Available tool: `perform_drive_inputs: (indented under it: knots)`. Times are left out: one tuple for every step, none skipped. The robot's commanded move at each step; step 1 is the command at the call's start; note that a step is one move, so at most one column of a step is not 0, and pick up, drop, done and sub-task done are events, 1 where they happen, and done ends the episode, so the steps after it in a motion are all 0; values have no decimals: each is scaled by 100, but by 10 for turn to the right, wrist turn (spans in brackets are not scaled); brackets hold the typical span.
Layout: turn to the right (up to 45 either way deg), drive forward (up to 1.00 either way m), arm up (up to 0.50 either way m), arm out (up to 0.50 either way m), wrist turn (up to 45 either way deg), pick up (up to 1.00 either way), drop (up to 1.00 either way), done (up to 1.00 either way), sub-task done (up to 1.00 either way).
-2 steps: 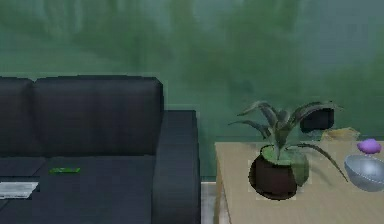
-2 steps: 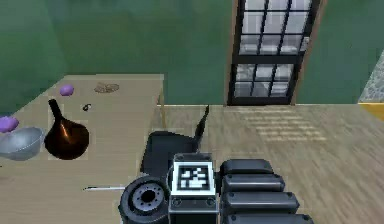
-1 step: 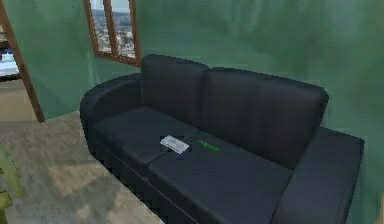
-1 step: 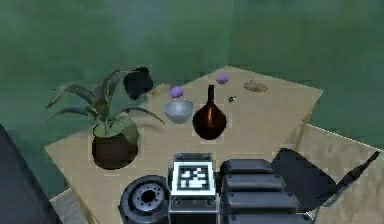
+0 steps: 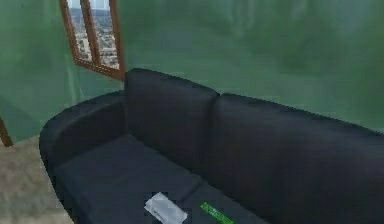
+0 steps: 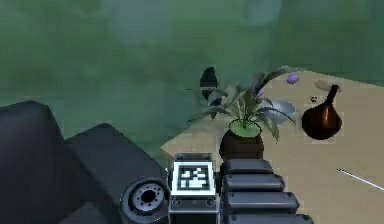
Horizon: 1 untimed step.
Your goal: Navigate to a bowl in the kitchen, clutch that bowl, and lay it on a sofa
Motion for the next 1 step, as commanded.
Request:
perform_drive_inputs:
  knots:
    - [-450, 0, 0, 0, 0, 0, 0, 0, 0]
